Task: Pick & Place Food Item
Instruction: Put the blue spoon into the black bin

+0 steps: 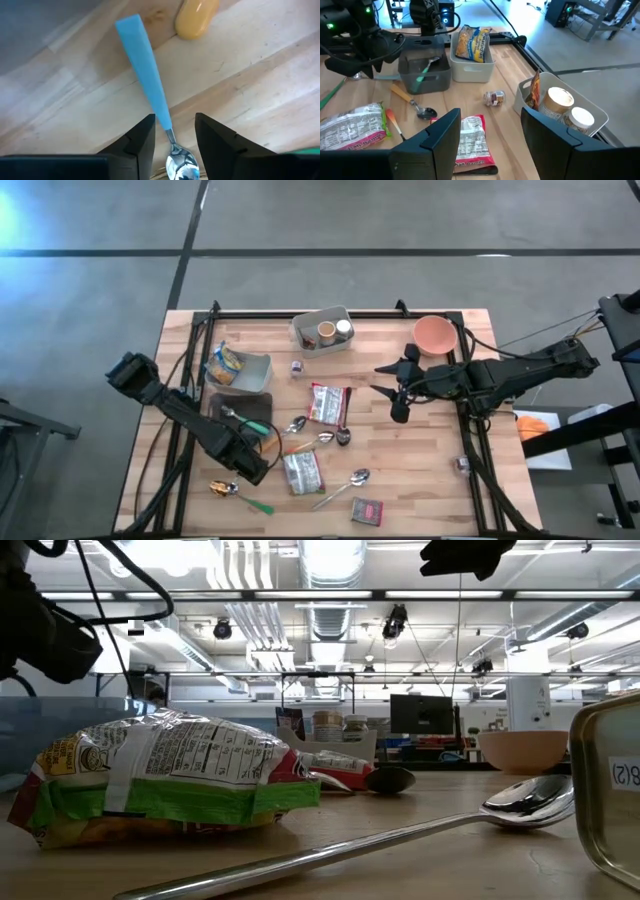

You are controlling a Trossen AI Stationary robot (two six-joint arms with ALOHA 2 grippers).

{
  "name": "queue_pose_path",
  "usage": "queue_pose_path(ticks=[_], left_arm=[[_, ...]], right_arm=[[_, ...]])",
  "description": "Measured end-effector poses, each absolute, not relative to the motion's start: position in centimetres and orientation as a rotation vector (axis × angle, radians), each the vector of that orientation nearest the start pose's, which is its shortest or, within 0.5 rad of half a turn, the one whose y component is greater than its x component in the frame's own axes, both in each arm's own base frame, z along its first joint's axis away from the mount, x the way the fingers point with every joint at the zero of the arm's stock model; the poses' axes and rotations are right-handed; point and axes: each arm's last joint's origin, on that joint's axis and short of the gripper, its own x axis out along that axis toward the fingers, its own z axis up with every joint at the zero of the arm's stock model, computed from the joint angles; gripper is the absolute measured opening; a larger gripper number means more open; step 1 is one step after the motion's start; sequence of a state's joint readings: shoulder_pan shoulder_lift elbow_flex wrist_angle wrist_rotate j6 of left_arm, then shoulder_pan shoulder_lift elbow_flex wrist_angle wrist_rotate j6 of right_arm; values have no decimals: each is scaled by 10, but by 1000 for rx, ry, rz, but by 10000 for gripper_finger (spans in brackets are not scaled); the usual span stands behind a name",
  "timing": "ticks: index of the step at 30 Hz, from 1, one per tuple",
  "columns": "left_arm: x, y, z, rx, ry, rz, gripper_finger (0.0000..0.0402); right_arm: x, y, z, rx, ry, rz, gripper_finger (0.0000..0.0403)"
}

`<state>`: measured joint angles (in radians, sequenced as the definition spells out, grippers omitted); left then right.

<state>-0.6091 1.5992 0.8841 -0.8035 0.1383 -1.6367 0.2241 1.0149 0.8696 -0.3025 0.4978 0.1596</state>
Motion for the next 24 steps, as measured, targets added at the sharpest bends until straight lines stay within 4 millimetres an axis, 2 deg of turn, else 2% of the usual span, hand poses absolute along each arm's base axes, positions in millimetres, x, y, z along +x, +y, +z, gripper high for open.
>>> queue_pose_path(ticks=[8,16,24], left_arm=[[201,-159,155,-946,1507,790,142],[194,-168,155,-954,1409,856,142],[200,-175,135,-908,1448,852,142]], right_arm=[[213,35,311,-2,397,-301,208],[213,35,311,0,397,-300,208],[213,35,311,1,402,-299,208]])
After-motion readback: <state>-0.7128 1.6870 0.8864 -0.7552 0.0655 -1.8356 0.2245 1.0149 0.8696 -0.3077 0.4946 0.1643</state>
